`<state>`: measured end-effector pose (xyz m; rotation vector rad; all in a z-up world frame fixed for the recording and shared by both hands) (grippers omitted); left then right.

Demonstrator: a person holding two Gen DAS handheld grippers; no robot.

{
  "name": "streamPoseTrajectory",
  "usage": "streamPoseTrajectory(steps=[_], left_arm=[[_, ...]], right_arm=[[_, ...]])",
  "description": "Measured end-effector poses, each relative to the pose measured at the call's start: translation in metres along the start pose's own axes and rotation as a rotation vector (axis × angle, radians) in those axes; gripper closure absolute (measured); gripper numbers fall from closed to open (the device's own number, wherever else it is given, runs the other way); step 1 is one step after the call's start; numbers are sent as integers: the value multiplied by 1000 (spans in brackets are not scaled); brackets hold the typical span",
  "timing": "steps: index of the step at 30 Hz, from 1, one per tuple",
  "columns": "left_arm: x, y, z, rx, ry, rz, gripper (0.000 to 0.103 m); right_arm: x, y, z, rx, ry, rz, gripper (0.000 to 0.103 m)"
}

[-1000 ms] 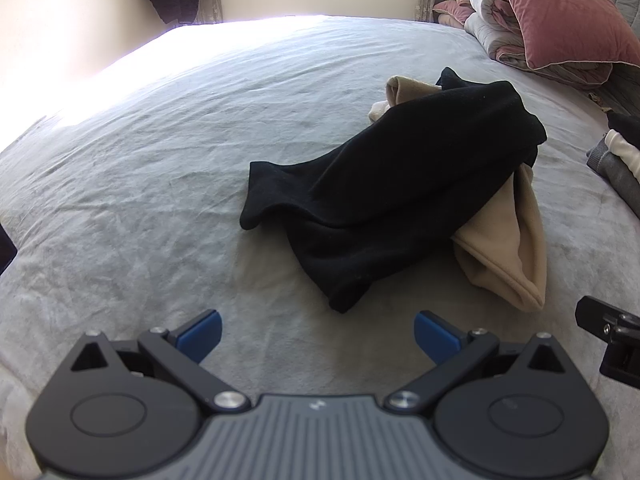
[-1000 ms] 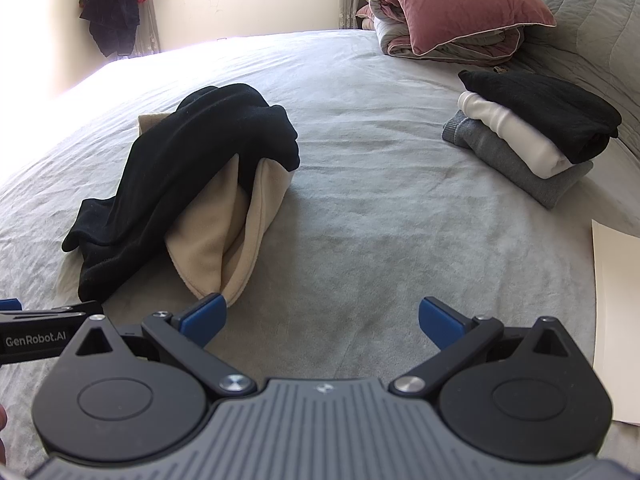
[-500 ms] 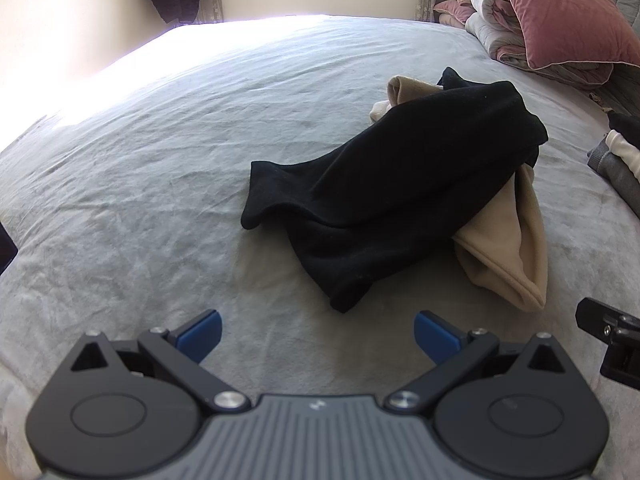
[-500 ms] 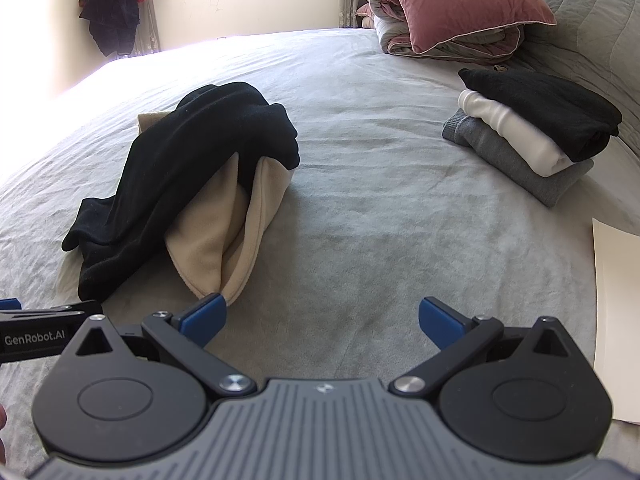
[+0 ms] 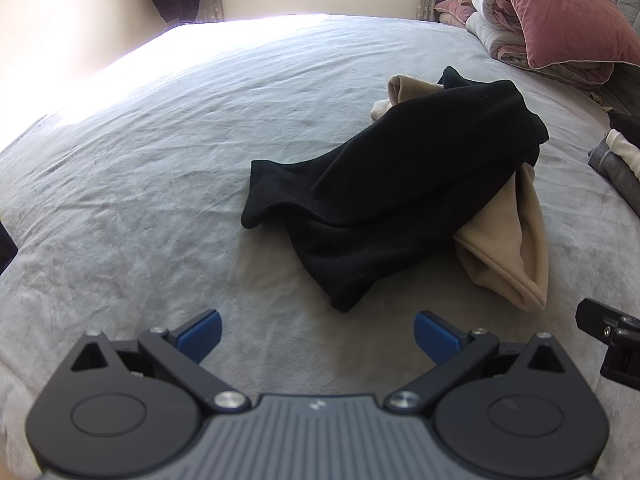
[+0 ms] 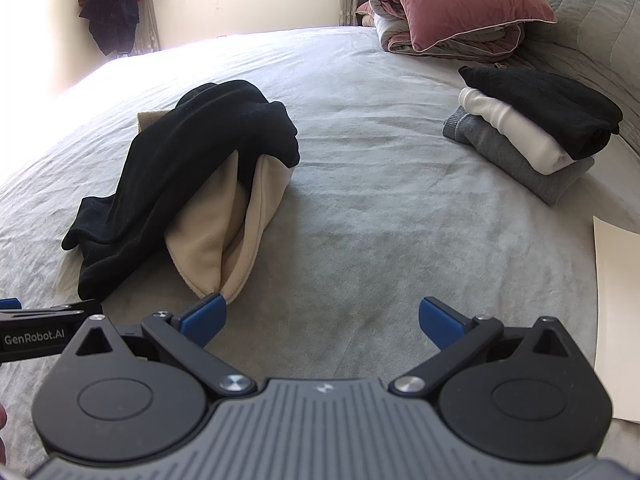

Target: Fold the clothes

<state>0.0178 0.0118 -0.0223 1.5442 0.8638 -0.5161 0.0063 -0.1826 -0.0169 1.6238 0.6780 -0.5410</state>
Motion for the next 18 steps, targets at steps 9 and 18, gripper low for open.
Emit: streamPoseTrajectory(steps=[9,18], left_arm=[[0,0,0,-2,1,-2,0],[1,0,0,-2,3,-5,0]], right_arm=[[0,0,0,0,0,-4,0],[1,0,0,0,0,-5,0]])
Point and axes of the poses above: each gripper's, at about its wrist camera, not at the fingertips, and x roughly the way its jaws point, z to its right, y to its top, the point moved 2 cm from there along x, roughly the way its jaws point, and after that the axes turned 9 degrees about y, right-handed, at the moved point
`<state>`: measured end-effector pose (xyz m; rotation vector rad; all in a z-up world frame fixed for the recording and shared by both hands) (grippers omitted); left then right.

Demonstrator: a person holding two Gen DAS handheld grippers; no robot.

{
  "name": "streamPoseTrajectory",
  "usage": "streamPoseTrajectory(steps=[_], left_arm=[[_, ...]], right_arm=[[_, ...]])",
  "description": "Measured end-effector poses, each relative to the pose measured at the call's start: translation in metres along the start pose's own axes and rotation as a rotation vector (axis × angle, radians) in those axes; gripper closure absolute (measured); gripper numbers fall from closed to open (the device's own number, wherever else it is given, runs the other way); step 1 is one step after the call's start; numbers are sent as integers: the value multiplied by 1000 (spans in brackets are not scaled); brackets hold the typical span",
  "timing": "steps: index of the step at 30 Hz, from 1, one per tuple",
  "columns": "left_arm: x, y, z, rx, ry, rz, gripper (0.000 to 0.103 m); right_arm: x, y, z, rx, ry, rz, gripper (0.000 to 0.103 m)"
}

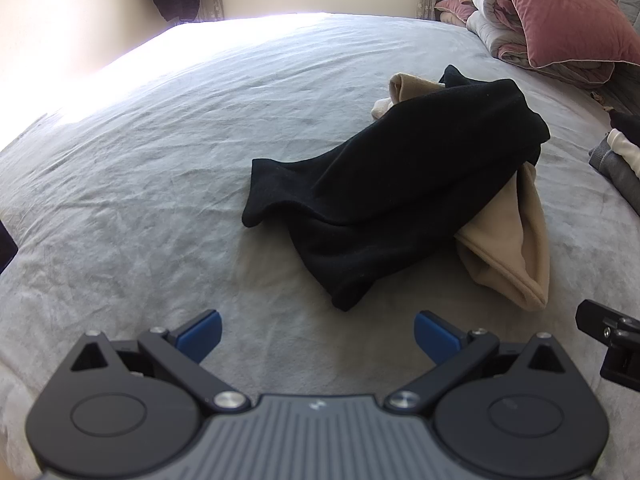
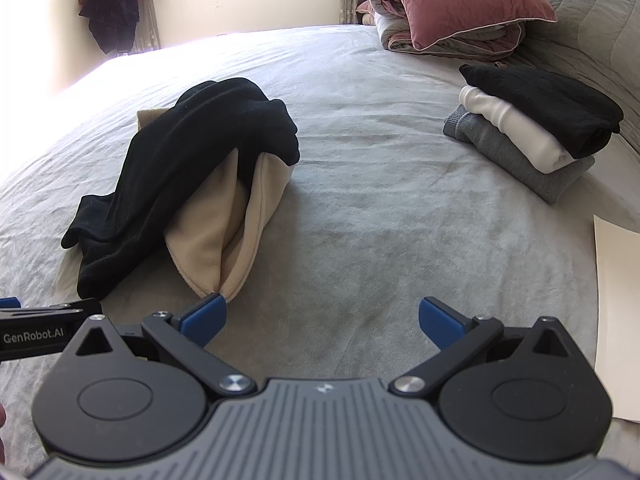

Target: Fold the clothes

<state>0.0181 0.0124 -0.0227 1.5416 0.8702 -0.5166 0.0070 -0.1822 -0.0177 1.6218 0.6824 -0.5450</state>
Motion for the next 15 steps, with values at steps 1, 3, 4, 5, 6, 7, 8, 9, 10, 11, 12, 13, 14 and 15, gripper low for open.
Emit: streamPoseTrajectory(steps=[1,3,4,5,6,7,8,9,10,11,12,13,14,15], left_arm=[[0,0,0,0,0,-1,0],[0,0,0,-1,-3,-4,0],[0,0,-1,-2,-5,-5,0],[0,0,-1,-3,-7,-5,0],[0,0,-1,-5,-6,-5,0],[0,0,-2,-6,-5,-5,0],[1,0,-2,-6,-3,-6,0],[1,0,-1,-6,-1,-7,0],[2,-1,-1,-6,1,-9,0],[2,-1,-1,-6,2,-11,0],[3,-1,-1,-5,2,-13,0],[4,-1,0,-3,3,-14,0],[4,-1,0,-2,3,-16,0],[4,-1,0,-2,4,-16,0]], right_arm=[[0,0,0,0,0,0,0],[1,0,0,-2,-1,-2,0],[1,0,0,-2,-3,-5,0],[1,0,0,-2,-4,-7,0],[1,0,0,-1,-4,-8,0],[1,0,0,-1,-2,-8,0],[1,0,0,-1,-1,-7,0],[0,0,0,-1,0,-7,0],[0,0,0,-2,1,-6,0],[0,0,0,-2,2,-6,0],[-1,0,0,-3,3,-6,0],[-1,1,0,-4,4,-5,0],[-1,1,0,-4,5,-5,0],[-1,1,1,-3,6,-5,0]])
Point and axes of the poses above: each gripper's, at about its wrist camera, not at the fingertips, and x roughly the way its jaws point, z to its right, y to its top, the point moved 2 cm from there along x, roughly the way its jaws point, and after that the axes turned 9 degrees about y, right-handed, at the moved point
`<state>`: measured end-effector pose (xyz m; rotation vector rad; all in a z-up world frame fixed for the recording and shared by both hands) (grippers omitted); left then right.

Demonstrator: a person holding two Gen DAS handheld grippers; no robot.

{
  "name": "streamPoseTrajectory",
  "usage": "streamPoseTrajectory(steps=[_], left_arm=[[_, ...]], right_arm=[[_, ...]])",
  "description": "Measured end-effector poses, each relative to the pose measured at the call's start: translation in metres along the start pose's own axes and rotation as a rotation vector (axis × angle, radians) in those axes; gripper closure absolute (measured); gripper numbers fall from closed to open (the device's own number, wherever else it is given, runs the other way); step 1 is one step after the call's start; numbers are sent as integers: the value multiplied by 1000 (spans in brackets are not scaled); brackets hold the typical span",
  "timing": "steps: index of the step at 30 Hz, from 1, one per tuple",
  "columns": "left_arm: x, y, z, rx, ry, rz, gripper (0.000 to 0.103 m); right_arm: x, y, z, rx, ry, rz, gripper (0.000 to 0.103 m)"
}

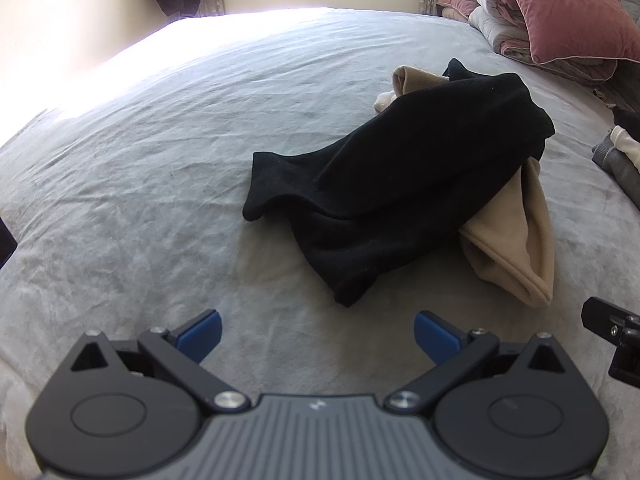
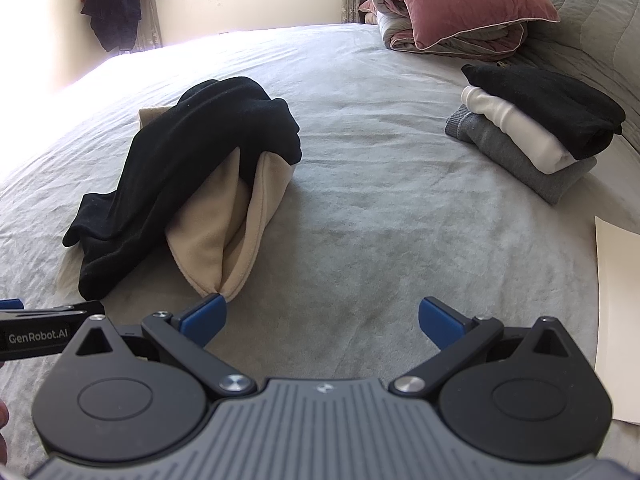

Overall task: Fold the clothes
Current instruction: 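Lower the right gripper onto the beige garment edge and close it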

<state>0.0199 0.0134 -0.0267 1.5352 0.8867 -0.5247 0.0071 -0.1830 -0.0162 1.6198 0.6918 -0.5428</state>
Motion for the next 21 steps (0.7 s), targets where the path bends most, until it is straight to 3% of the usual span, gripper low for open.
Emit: streamPoseTrajectory(steps=[9,17,21], left_arm=[[7,24,-10,1,40,-1,0],[27,57,-12,27,0,33,0],[57,55,-8,18,-20,22,0]], right_arm=[[6,12,4,1,-13,-12,0],[26,47,-2,-39,43,-33,0],[60,44,-1,-39,79,-105,0]])
Point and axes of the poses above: each gripper's, at about its wrist camera, not at the fingertips, and x roughly the way its jaws point, z to its right, y to its top, the point moved 2 cm from there along x, roughly the way its jaws point, and after that the axes turned 9 degrees about y, right-handed, at the moved point
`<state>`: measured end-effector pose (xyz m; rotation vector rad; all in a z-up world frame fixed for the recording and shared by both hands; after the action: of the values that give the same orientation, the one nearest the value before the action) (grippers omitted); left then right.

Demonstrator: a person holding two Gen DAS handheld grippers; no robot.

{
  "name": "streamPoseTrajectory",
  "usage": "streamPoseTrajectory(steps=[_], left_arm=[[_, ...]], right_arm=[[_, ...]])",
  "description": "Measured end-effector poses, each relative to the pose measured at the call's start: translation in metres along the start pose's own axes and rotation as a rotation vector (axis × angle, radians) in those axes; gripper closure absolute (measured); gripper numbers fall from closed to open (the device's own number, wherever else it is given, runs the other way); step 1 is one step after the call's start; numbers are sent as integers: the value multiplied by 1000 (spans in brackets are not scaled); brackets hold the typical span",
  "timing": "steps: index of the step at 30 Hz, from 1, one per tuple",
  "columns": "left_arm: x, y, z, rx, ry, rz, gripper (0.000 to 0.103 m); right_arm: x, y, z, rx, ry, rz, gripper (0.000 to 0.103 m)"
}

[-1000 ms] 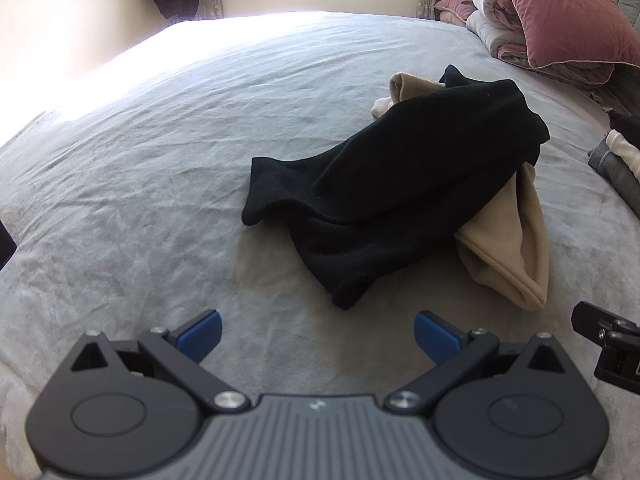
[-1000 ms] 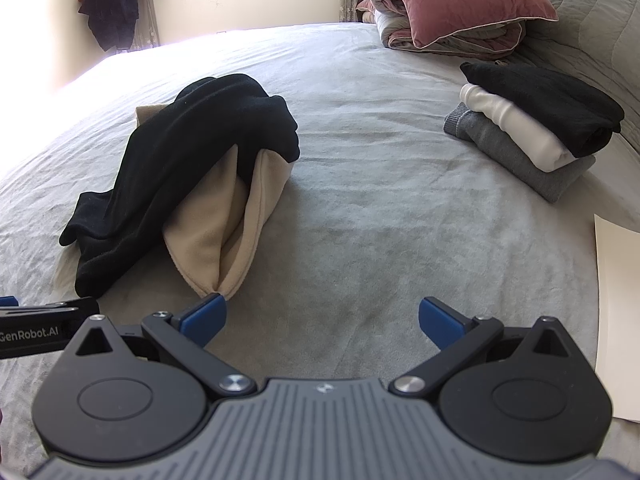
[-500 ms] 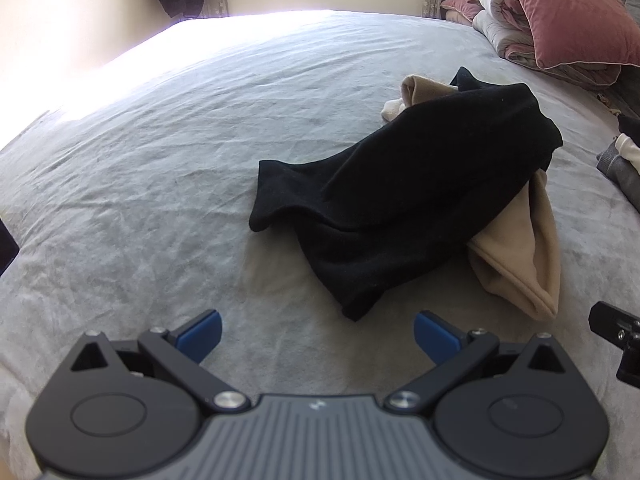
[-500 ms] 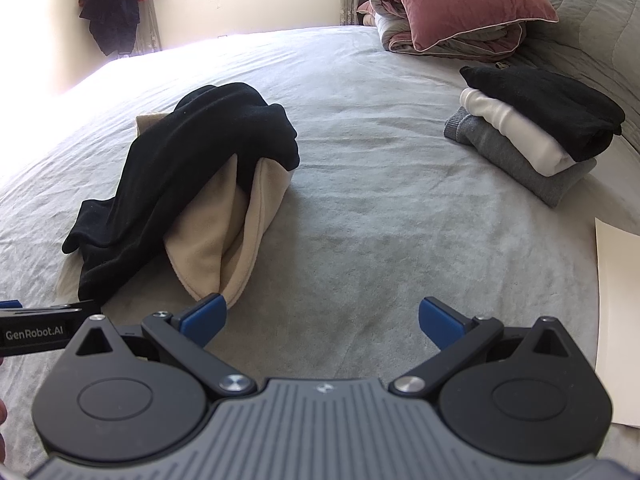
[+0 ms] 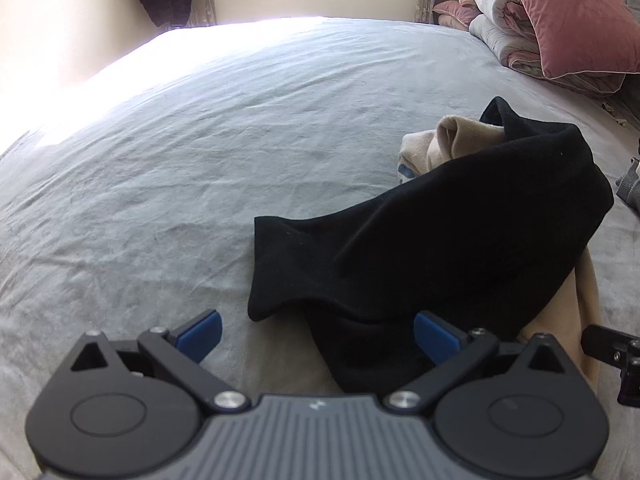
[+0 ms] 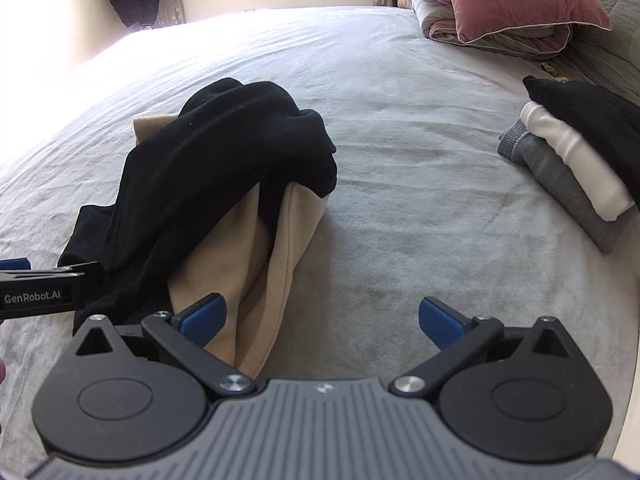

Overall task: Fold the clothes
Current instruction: 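Lower the right gripper onto the beige garment edge and close it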

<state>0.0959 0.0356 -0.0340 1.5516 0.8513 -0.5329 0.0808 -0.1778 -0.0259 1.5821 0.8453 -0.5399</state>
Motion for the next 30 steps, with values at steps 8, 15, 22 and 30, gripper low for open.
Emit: streamPoseTrajectory(steps=[8,15,22,30], left_arm=[[31,-11,4,-51,-36,-13,0],[31,-12,6,-41,-31,7,0],[23,-13,0,-76,-45,3,0],[9,-15,-13,-132,-107,2,1]], right_arm=[[32,-11,16,6,47,-38,0],[30,-23,13,-50,39,32,0],[24,-15,11,-52,37,25,0],[19,-13,4,-55,111,45,32]])
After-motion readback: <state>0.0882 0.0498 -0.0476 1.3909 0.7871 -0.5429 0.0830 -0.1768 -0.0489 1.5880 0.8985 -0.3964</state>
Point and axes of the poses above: each gripper's, at about its wrist camera, not at the fingertips, and x roughly the way its jaws point, z to its right, y to its top, the point moved 2 cm from there along x, roughly the way its jaws point, and after that the axes turned 9 degrees about y, right-handed, at the moved point
